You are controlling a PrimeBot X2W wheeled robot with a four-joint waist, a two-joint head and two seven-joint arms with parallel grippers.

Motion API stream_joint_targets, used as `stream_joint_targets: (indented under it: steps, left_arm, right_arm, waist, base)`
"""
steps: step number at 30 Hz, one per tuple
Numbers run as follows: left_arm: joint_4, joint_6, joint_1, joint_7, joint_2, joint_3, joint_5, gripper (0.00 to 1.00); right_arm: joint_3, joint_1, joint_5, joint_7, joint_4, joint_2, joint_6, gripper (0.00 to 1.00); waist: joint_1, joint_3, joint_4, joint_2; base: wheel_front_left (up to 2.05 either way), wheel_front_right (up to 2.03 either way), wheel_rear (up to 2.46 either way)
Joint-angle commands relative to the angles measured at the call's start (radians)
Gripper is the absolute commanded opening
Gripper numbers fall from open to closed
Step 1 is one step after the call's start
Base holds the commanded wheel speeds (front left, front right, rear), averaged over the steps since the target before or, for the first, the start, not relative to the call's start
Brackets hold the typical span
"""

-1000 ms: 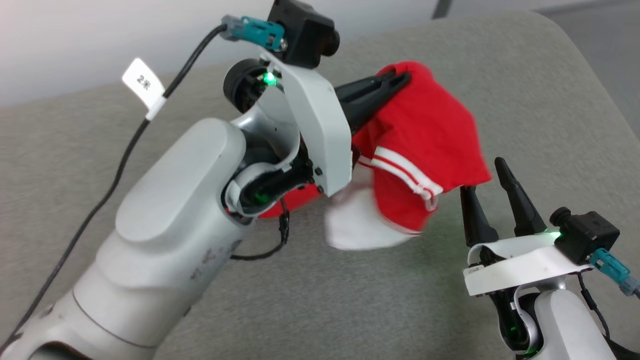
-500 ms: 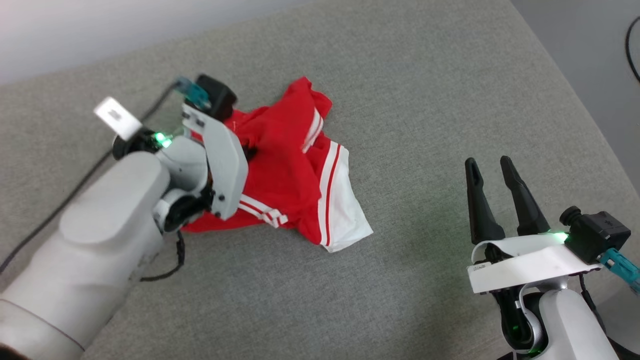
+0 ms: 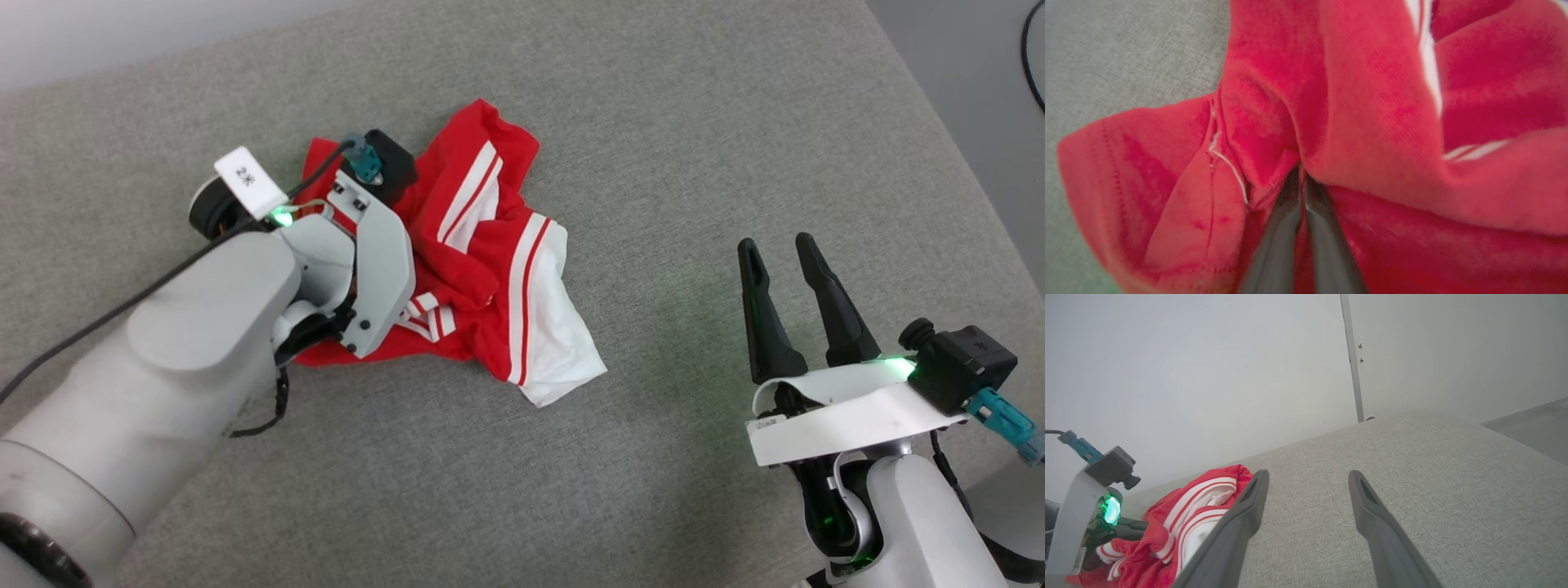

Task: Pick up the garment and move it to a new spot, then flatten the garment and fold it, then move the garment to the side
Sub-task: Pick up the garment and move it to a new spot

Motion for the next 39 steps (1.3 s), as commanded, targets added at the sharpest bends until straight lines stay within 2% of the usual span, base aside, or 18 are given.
stream_joint_targets:
  steps: [1,5,6,7,8,9,10,11,15,18,25,31,35,39]
  left_arm:
    - [0.063,0.006,0.094,0.024,0.007,-0.066,0.001,0.00]
    - [0.076,0.007,0.064,-0.037,-0.014,-0.074,-0.028,0.00]
    - [0.078,0.007,0.055,-0.057,-0.019,-0.072,-0.039,0.11]
    - [0.079,0.007,0.047,-0.073,-0.025,-0.070,-0.052,0.35]
    - [0.075,0.007,0.039,-0.094,-0.031,-0.067,-0.064,0.46]
    - [0.069,0.007,0.030,-0.123,-0.038,-0.059,-0.079,0.71]
    - [0.063,0.005,0.024,-0.151,-0.042,-0.047,-0.095,0.92]
    - [0.053,0.005,0.019,-0.182,-0.049,-0.039,-0.105,1.00]
    - [-0.001,0.005,0.017,-0.332,-0.068,0.002,-0.162,1.00]
    - [-0.036,0.005,0.048,-0.440,-0.061,0.029,-0.188,1.00]
    - [-0.044,0.023,0.204,-0.647,-0.054,0.070,-0.216,1.00]
    - [-0.029,0.043,0.390,-0.703,-0.079,0.156,-0.238,1.00]
    - [-0.068,0.059,0.510,-0.702,-0.093,0.308,-0.162,1.00]
    - [-0.117,0.079,0.630,-0.703,-0.097,0.443,-0.036,1.00]
  right_arm:
    - [0.000,-0.007,-0.009,-0.005,0.002,0.002,0.000,1.00]
    - [0.000,-0.005,-0.043,-0.005,0.010,0.002,0.000,1.00]
    - [0.000,-0.003,-0.055,-0.005,0.014,0.002,0.000,1.00]
    - [-0.002,-0.001,-0.068,-0.005,0.018,0.002,0.000,1.00]
    - [-0.004,0.001,-0.081,-0.005,0.023,0.002,0.000,1.00]
    - [-0.008,0.005,-0.095,-0.005,0.027,0.002,0.000,1.00]
    - [-0.008,0.009,-0.106,-0.005,0.030,0.001,0.000,1.00]
    - [-0.012,0.015,-0.115,-0.005,0.035,-0.005,0.000,1.00]
    - [-0.023,0.033,-0.138,-0.005,0.048,-0.031,0.000,1.00]
    - [-0.029,0.050,-0.144,-0.005,0.056,-0.051,0.000,1.00]
    - [-0.044,0.096,-0.157,-0.005,0.078,-0.108,0.000,1.00]
    - [-0.084,0.158,-0.163,-0.005,0.090,-0.154,0.000,1.00]
    - [-0.129,0.199,-0.166,-0.005,0.083,-0.173,0.000,1.00]
    - [-0.174,0.243,-0.167,-0.003,0.081,-0.185,0.000,1.00]
  waist:
    - [0.0000,0.001,0.002,0.0000]
    - [0.0000,-0.020,0.030,0.0000]
    - [0.0000,-0.029,0.040,0.0000]
    - [0.0000,-0.038,0.051,0.0000]
    - [0.0000,-0.049,0.065,0.0000]
    - [0.0000,-0.062,0.081,0.0000]
    - [0.0000,-0.074,0.096,0.0000]
    - [0.0000,-0.087,0.114,0.0000]
    - [0.0000,-0.140,0.187,0.0000]
    - [0.0000,-0.172,0.240,0.0000]
    - [0.0000,-0.233,0.349,0.0000]
    - [0.0000,-0.268,0.437,0.0000]
    - [0.0000,-0.281,0.488,0.0000]
    - [0.0000,-0.304,0.519,0.0000]
  base:
    - [0.00,0.00,0.00]
    - [0.00,0.00,0.00]
    - [0.00,0.00,0.00]
    - [0.00,0.00,0.00]
    - [0.00,0.00,0.00]
    - [0.00,0.00,0.00]
    - [0.00,0.00,0.00]
    - [0.00,0.00,0.00]
    - [0.00,0.00,0.00]
    - [0.00,0.00,0.00]
    - [0.00,0.00,0.00]
    - [0.00,0.00,0.00]
    - [0.00,0.00,0.00]
    - [0.00,0.00,0.00]
